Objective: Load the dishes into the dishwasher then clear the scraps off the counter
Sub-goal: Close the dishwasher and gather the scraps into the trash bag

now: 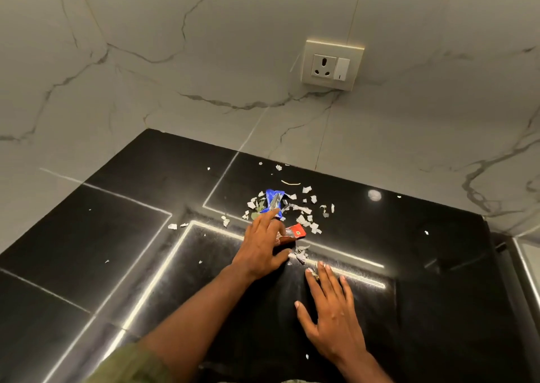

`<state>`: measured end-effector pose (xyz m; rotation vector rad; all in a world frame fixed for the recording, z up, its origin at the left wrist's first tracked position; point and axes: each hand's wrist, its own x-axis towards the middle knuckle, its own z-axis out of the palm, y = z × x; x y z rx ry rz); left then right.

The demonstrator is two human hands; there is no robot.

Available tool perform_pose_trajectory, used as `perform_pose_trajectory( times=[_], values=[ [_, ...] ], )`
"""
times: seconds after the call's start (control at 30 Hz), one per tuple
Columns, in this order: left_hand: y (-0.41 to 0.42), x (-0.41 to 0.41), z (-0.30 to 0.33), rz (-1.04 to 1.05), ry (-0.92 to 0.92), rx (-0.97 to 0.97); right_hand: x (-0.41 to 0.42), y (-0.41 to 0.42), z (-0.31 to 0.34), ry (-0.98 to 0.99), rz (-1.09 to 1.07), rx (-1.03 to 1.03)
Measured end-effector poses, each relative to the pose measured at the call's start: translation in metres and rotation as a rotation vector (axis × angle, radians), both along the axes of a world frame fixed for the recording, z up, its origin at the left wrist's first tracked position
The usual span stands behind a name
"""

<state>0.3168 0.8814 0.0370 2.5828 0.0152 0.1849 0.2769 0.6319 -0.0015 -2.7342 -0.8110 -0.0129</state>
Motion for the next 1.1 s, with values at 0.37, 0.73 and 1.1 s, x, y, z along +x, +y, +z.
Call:
perform_pose_trajectory(
  times=[0.37, 0.73, 1.1],
  values=[
    [-0.003, 0.059, 0.011, 0.089, 0.203, 0.166, 0.008, 0.000, -0.003, -0.007, 0.004, 0.060],
    [-0.061, -0.039, -0.005, 0.009, -0.152, -0.174, 0.010, -0.003, 0.002, 0.053, 0.003, 0.400],
    [-0.069, -0.054, 0.010, 0.296, -0.016, -0.674, 0.029, 0.026, 0.032, 0.543, -0.462, 1.030]
  ],
)
